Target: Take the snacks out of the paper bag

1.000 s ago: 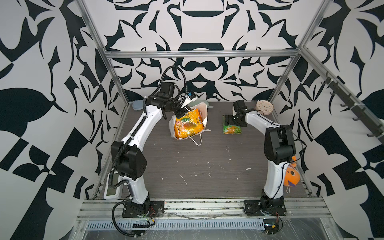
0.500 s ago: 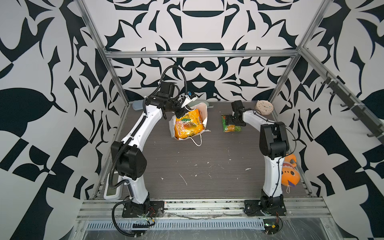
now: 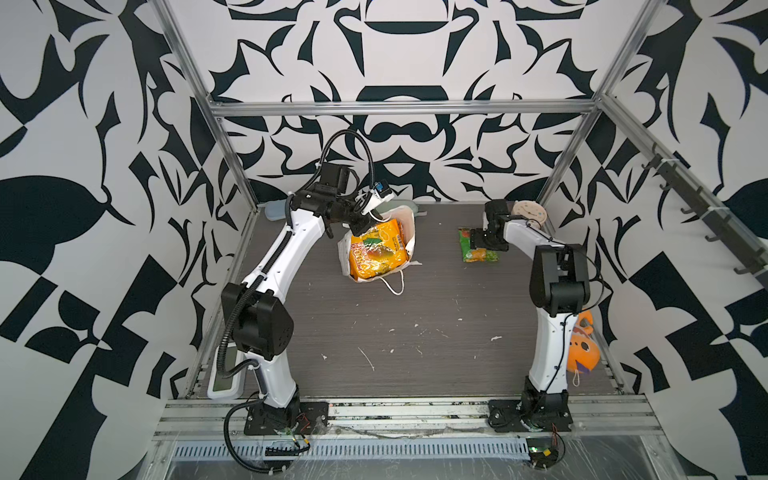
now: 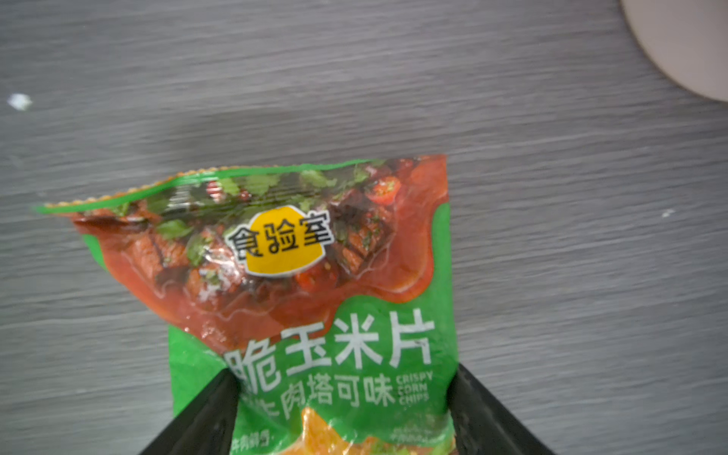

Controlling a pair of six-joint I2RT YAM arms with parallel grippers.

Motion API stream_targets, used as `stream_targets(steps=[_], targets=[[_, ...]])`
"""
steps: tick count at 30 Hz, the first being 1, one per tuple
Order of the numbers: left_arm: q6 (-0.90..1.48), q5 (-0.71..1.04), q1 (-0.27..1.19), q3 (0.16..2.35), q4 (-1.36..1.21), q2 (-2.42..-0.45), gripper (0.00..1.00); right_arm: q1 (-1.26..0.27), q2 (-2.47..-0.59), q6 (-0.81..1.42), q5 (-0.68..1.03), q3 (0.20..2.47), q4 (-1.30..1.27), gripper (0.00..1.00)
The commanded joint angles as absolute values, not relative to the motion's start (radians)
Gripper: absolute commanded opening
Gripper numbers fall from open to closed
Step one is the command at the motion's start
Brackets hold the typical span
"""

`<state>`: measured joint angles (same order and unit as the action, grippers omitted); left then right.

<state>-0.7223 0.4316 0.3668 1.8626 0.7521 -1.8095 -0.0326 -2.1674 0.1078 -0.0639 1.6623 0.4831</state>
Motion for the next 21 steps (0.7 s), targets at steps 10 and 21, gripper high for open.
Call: stream_targets(steps=[10,21], targets=[[-0.735,0.482,0.388,1.876,0.763,-1.806,0.00,0.057,-2.114,-0.076,-0.108,1.696,0.586,0.80],[-0.732,0.488,0.396,1.863,0.762,-1.789,0.00,0.068,-2.109,-0.018,-0.118,1.766,0.647,0.88]])
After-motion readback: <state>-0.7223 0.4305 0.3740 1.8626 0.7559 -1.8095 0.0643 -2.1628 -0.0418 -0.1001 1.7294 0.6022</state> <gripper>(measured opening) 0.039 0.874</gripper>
